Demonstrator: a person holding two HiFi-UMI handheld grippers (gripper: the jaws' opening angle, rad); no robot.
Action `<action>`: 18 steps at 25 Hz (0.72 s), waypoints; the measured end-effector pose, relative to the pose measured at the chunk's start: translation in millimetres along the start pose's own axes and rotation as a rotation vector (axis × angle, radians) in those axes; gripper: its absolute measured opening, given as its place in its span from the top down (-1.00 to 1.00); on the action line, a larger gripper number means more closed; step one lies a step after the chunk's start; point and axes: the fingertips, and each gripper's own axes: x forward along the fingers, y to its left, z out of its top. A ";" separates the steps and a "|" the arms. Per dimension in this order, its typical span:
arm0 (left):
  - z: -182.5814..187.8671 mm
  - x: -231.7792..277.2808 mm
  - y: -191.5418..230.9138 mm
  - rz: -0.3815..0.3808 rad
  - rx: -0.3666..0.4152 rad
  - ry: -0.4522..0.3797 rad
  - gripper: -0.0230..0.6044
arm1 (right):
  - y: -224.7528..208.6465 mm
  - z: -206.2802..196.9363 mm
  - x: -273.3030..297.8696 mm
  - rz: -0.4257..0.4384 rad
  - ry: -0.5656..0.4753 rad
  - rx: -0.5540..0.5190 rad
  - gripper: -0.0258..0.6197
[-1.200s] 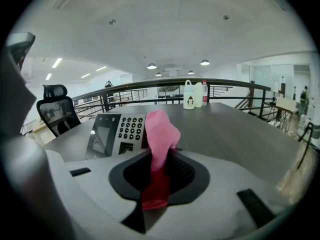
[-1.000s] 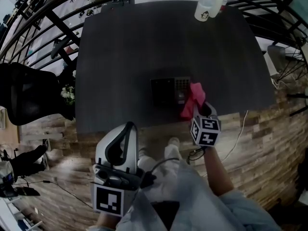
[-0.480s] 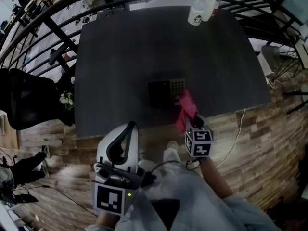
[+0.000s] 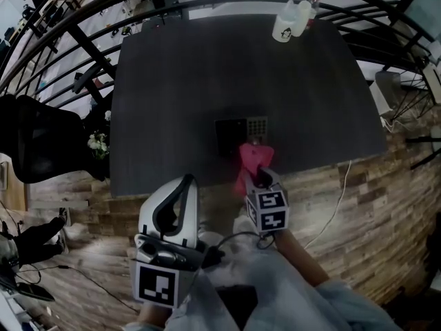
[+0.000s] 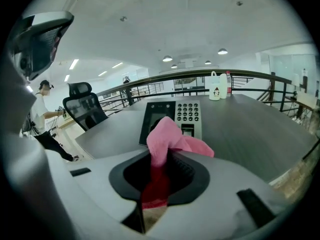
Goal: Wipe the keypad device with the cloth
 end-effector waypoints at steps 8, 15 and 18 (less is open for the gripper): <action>3.9 -2.0 1.1 -0.005 0.007 -0.032 0.92 | 9.6 38.0 -24.1 0.044 -0.119 0.034 0.70; 11.6 -1.1 -1.7 -0.015 0.016 -0.067 0.92 | 0.5 93.4 -71.8 0.000 -0.309 -0.025 0.70; 11.9 -1.9 -1.4 -0.012 0.024 -0.069 0.92 | -1.0 112.5 -90.7 -0.013 -0.378 -0.048 0.70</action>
